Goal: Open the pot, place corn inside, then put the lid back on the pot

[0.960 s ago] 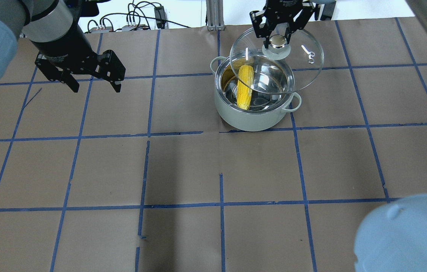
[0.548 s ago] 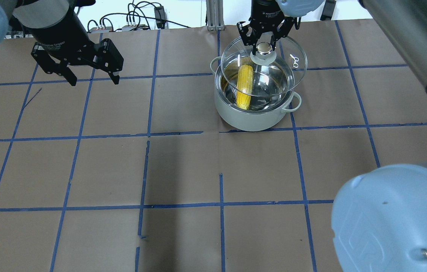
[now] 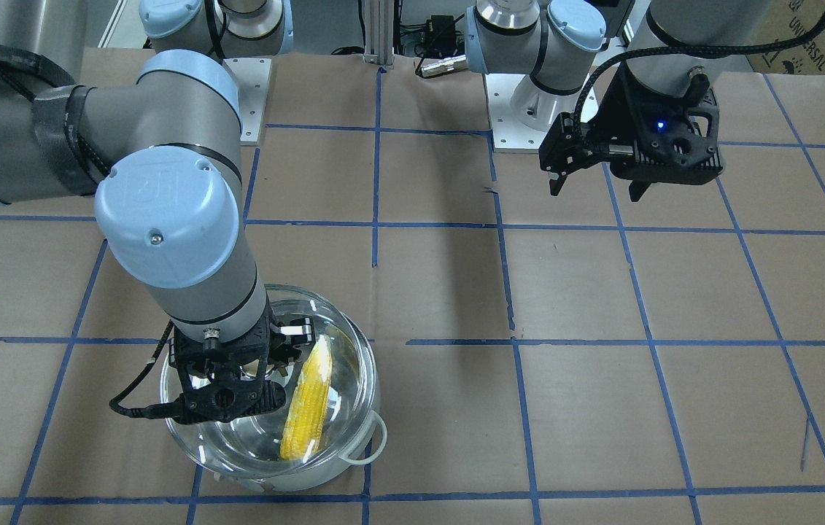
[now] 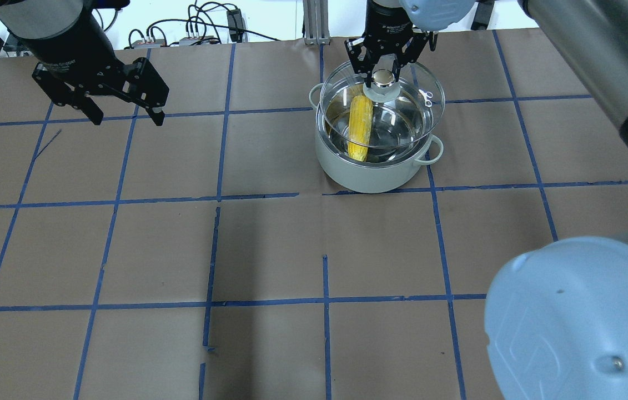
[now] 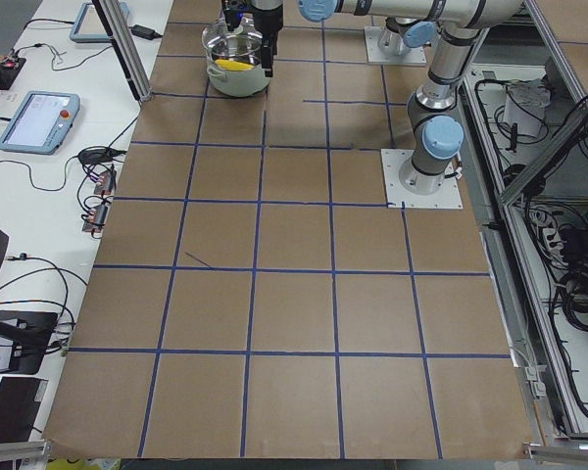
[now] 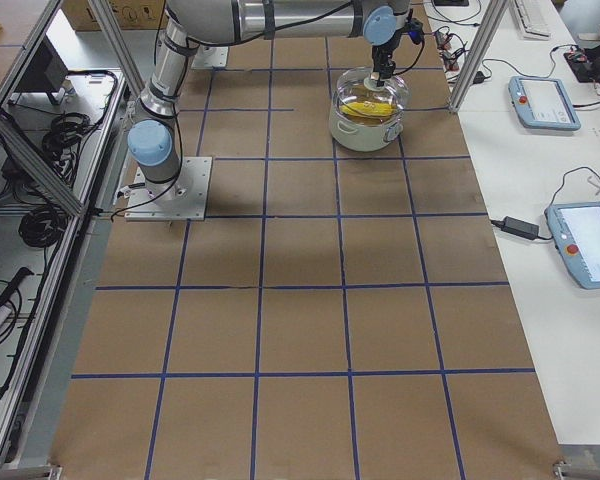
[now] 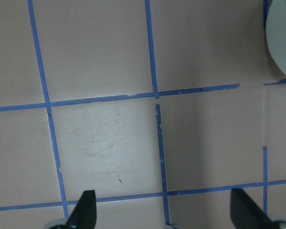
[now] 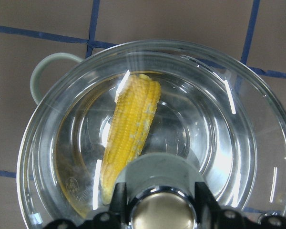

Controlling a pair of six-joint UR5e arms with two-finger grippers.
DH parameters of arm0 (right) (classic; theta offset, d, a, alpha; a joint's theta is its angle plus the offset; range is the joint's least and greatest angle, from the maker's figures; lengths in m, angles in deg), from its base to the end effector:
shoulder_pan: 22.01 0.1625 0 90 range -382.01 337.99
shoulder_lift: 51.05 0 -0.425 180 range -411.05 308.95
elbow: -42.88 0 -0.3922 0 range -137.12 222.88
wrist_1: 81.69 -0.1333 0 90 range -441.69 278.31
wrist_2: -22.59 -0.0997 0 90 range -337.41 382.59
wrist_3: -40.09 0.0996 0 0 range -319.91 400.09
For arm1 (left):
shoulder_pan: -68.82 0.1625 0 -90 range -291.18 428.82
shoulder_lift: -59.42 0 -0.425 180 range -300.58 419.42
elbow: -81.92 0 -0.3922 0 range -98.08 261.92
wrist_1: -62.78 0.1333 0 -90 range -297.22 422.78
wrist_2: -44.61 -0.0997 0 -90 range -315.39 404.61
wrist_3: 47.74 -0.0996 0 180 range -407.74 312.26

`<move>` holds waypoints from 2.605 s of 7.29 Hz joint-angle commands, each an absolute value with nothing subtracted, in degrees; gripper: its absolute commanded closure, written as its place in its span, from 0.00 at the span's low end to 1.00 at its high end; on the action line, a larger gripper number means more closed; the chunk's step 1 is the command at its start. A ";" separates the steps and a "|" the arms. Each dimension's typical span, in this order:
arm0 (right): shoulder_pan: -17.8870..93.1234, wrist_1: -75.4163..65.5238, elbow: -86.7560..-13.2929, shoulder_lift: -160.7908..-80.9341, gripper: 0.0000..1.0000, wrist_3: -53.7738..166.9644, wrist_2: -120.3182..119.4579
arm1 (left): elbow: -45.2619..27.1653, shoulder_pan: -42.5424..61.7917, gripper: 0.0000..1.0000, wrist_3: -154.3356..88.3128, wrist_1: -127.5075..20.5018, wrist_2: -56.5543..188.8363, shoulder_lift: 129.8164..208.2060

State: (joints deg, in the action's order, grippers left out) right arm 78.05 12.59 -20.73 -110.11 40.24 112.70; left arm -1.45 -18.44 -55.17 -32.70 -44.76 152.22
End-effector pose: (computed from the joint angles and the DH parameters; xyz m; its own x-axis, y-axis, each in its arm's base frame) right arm 0.2549 -0.6746 0.3958 -0.9851 -0.1721 0.0019 -0.1721 0.9851 0.0047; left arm -0.1099 -0.5147 0.5108 -0.9966 0.0814 0.0146 0.0818 0.9963 0.0271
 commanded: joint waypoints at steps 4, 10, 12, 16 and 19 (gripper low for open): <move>77.66 12.97 -22.59 -109.86 0.68 40.01 112.59 | -1.75 -18.37 0.00 -55.12 -32.32 -44.78 152.49; 78.09 13.05 -22.07 -108.71 0.68 40.62 112.50 | -1.84 -18.37 0.00 -55.12 -32.23 -44.78 152.93; 78.09 13.14 -22.07 -108.71 0.68 40.53 112.33 | -1.75 -18.37 0.00 -55.12 -32.23 -44.78 152.93; 78.18 13.84 -21.98 -108.62 0.67 40.62 111.54 | -1.84 -18.37 0.00 -55.12 -32.23 -44.78 152.93; 78.18 13.93 -22.07 -108.62 0.66 40.62 111.54 | -1.75 -18.37 0.00 -55.12 -32.23 -44.86 153.02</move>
